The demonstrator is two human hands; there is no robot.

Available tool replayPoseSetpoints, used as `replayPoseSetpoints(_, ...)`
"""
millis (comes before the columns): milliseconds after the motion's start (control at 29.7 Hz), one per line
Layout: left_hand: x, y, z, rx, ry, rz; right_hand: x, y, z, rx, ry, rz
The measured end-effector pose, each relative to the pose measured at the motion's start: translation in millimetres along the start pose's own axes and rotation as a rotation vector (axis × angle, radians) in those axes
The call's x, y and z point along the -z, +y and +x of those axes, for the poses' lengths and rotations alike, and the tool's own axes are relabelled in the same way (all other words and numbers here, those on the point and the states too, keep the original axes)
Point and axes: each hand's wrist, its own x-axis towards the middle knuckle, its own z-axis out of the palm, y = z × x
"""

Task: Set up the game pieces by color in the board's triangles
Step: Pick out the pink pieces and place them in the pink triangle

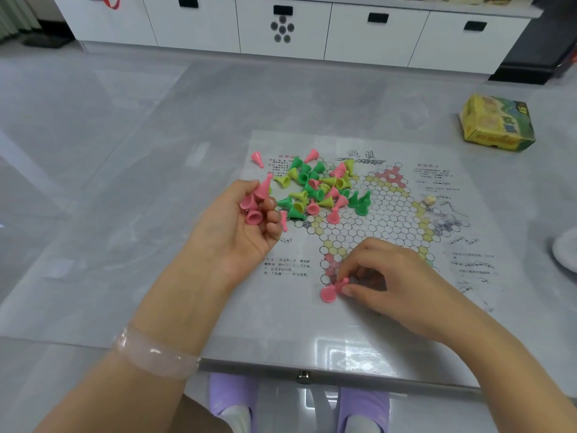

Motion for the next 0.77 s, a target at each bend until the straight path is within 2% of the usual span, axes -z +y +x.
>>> replayPoseSetpoints(101,-2.8,-2.4,-1.7,-0.005,-0.012,0.072,0.0,-1.1,-0.5,-0.001,-0.004,0.019)
replayPoseSetpoints(202,-6.7,-8.3,-4.0,-0.048,-0.022,0.251,5.2,-7.0,-1.1,-0.016,0.035,0.089)
replayPoseSetpoints(370,-14.9,-21.2,-11.9,-0.051,-0.158,0.556,11.7,-20.0,8.4,-0.02,0.359,0.447)
replayPoseSetpoints(572,-19.4,-25.7,-15.1,-0.035,-0.224,0.62,6.4,-31.9,16.4,0.044,0.379,0.464)
replayPoseSetpoints(773,-17.0,-23.1,-14.3,-0.044,-0.248,0.611,4.6,-33.2,18.7,0.016,0.378,0.481)
